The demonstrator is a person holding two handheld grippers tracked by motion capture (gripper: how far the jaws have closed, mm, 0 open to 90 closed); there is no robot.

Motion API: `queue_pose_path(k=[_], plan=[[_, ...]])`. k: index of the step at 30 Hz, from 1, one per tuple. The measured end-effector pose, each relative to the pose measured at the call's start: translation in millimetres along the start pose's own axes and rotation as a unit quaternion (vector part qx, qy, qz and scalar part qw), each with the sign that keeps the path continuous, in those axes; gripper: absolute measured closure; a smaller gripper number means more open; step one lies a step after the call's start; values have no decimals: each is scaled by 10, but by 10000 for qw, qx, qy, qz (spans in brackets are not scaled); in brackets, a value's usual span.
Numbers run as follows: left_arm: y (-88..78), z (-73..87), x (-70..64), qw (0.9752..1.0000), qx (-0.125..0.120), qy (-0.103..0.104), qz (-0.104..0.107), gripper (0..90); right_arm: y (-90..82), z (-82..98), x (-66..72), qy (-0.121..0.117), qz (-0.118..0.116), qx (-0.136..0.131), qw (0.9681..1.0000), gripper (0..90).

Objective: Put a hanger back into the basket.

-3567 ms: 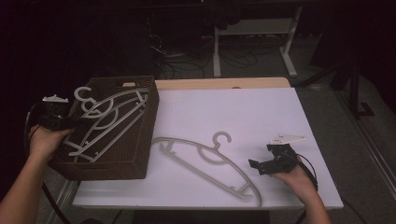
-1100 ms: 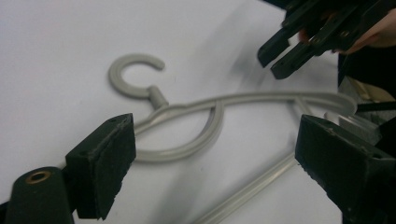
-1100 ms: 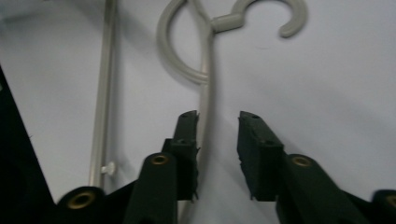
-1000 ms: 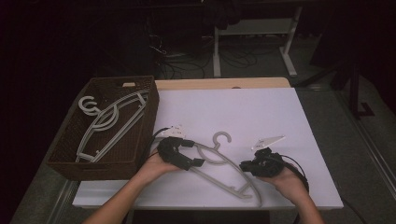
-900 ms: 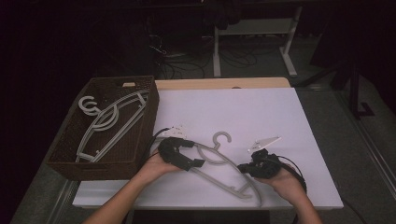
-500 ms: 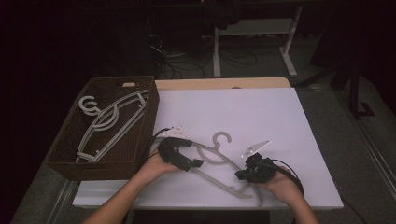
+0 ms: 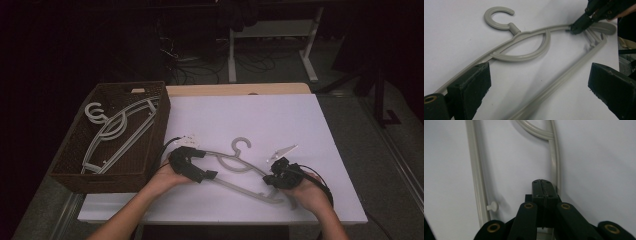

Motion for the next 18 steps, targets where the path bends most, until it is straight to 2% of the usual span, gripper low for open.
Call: queue_pose_path(k=[9,18], plan=[[1,5,8,10000,7,-26,-9,47,-9,-155,-347,298,502,6,9983,894],[10,8,1,10000,21,-10,2,47,9,-362,-709,664,776,-101,9947,894]])
Point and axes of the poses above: each handheld gripper's, and its own axes: y roughly forward along the jaws, z roughly out of its underside, x roughly to its left, the point moved 4 cm from there along y, roughly forward along the jaws, and after that the axes turned 12 degrees about y, right-handed, at the moved point
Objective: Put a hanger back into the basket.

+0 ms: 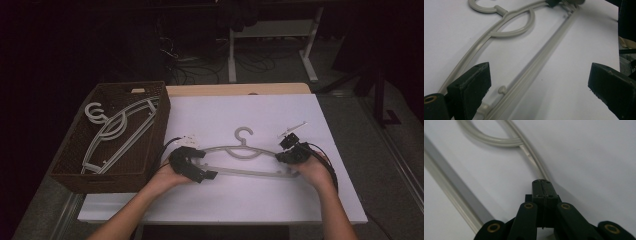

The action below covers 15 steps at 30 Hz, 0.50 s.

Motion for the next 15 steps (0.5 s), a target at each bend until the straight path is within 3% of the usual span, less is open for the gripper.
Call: queue_pose_path(k=[4,7,10,13,15], plan=[[4,0,6,10000,20,28,-24,47,35,-84,-117,217,37,-108,9997,893],[4,-13,18,10000,-10,28,-84,56,-31,-80,-115,333,-249,-328,9986,824],[2,-53,52,9998,-16,65,-170,93,-111,-36,-72,362,-494,-494,9969,662],[13,-115,123,9991,-76,17,-420,186,-166,27,-32,400,-630,-669,9950,496],[28,-141,196,9972,-2,90,-743,338,-193,73,-4,423,-643,-742,9943,389]])
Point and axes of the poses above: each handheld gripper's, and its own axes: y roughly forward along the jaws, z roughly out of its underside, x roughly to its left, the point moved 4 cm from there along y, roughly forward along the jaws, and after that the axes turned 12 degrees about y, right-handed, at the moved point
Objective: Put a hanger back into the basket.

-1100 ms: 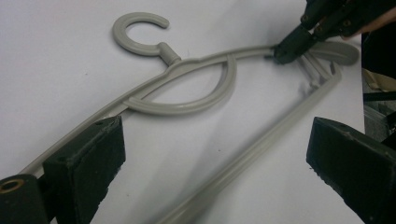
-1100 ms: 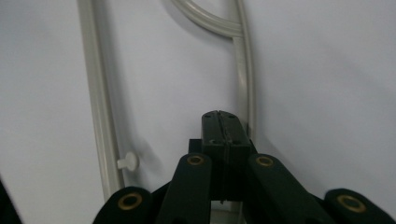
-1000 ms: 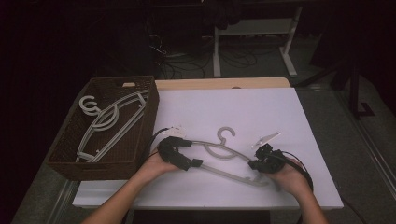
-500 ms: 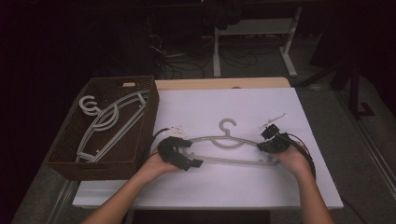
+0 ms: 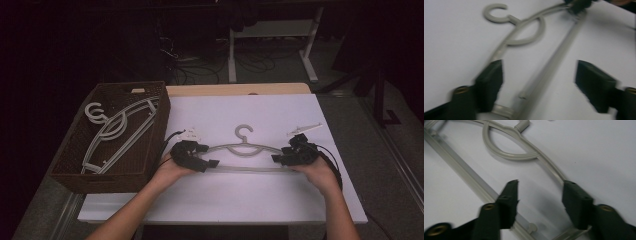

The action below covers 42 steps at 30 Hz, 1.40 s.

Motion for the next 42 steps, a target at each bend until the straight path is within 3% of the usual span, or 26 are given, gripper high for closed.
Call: queue_pose_path(k=[4,9,13,15,18,23,31,34,37,40,42], plan=[[103,-18,190,9986,220,-152,-466,547,-48,98,72,-1,-41,-79,10000,296],[241,30,447,9940,580,-500,-781,808,-114,212,115,-3,-117,-183,9998,223],[327,110,570,9895,935,-718,-833,900,-138,234,107,60,-155,-242,9996,200],[346,147,576,9877,1112,-748,-809,900,-134,225,105,78,-160,-271,9995,194],[347,178,541,9869,1256,-664,-770,900,-131,226,108,58,-161,-257,9995,185],[277,220,394,9876,1321,-593,-607,900,-147,217,111,60,-125,-286,9995,182],[113,336,12,9897,1341,-501,-69,900,-198,199,134,80,-99,-386,9992,186],[68,374,-61,9907,1278,-464,-27,896,-204,199,143,84,-81,-406,9991,196],[30,389,1,9923,1091,-576,-85,786,-226,204,157,84,-77,-435,9990,230],[-33,348,55,9949,679,-751,-2,670,-272,218,154,105,-57,-450,9989,345],[-69,307,57,9965,438,-713,-37,574,-313,234,141,111,-1,-488,9987,449]])
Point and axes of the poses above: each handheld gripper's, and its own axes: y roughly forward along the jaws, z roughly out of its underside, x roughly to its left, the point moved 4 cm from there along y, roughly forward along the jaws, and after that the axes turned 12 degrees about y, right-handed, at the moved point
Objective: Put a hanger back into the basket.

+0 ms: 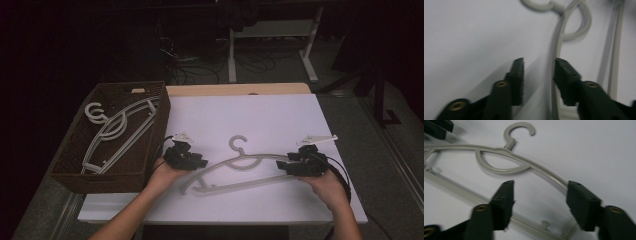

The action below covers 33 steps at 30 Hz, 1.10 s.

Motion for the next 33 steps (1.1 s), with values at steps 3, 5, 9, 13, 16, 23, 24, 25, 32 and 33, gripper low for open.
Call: queue_pose_path(k=[3,5,9,13,16,23,24,25,32,33], plan=[[-13,-35,-26,9998,-148,121,83,449,-49,23,-39,61,176,16,9998,597],[-11,-45,-39,9996,-218,153,119,416,-79,63,-63,57,272,56,9996,683],[-5,-50,-35,9993,-274,188,161,352,-148,192,-116,55,512,152,9986,838],[15,-44,-41,9993,-238,169,211,304,-205,289,-185,86,633,131,9979,892],[23,-41,-43,9993,-238,154,232,288,-191,323,-215,105,661,179,9976,892],[31,-38,-40,9992,-252,165,254,288,-137,333,-273,117,729,281,9969,893],[33,-37,-39,9993,-243,167,249,288,-122,336,-274,132,722,300,9969,893],[35,-36,-40,9993,-234,173,247,288,-113,339,-276,119,736,327,9967,893],[70,-44,-51,9992,-188,244,268,288,-72,359,-275,79,769,400,9962,893],[85,-51,-57,9991,-165,283,285,289,-68,365,-275,97,767,421,9961,894]])
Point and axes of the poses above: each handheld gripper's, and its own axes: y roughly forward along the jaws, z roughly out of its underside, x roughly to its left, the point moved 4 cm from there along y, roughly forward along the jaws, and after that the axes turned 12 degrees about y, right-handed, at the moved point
